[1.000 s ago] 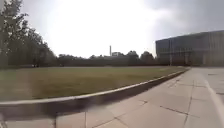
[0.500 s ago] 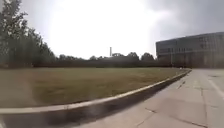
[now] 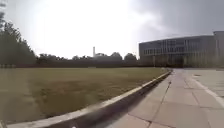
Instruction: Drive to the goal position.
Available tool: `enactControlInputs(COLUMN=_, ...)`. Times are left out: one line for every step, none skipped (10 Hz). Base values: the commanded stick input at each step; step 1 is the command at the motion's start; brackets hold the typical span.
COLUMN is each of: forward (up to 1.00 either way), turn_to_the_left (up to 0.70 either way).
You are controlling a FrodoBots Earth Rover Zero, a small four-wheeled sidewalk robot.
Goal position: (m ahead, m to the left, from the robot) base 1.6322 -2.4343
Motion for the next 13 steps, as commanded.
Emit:
enactControlInputs(forward=0.70, turn_to_the_left=-0.35)
enactControlInputs(forward=0.70, turn_to_the_left=-0.35)
enactControlInputs(forward=0.70, turn_to_the_left=-0.35)
enactControlInputs(forward=0.70, turn_to_the_left=-0.35)
enactControlInputs(forward=0.70, turn_to_the_left=-0.35)
enactControlInputs(forward=0.70, turn_to_the_left=-0.35)
enactControlInputs(forward=0.70, turn_to_the_left=-0.35)
enactControlInputs(forward=0.70, turn_to_the_left=-0.35)
enactControlInputs(forward=0.70, turn_to_the_left=-0.35)
enactControlInputs(forward=0.70, turn_to_the_left=-0.35)
enactControlInputs(forward=0.70, turn_to_the_left=-0.35)
enactControlInputs(forward=0.70, turn_to_the_left=-0.35)
enactControlInputs(forward=0.70, turn_to_the_left=-0.35)
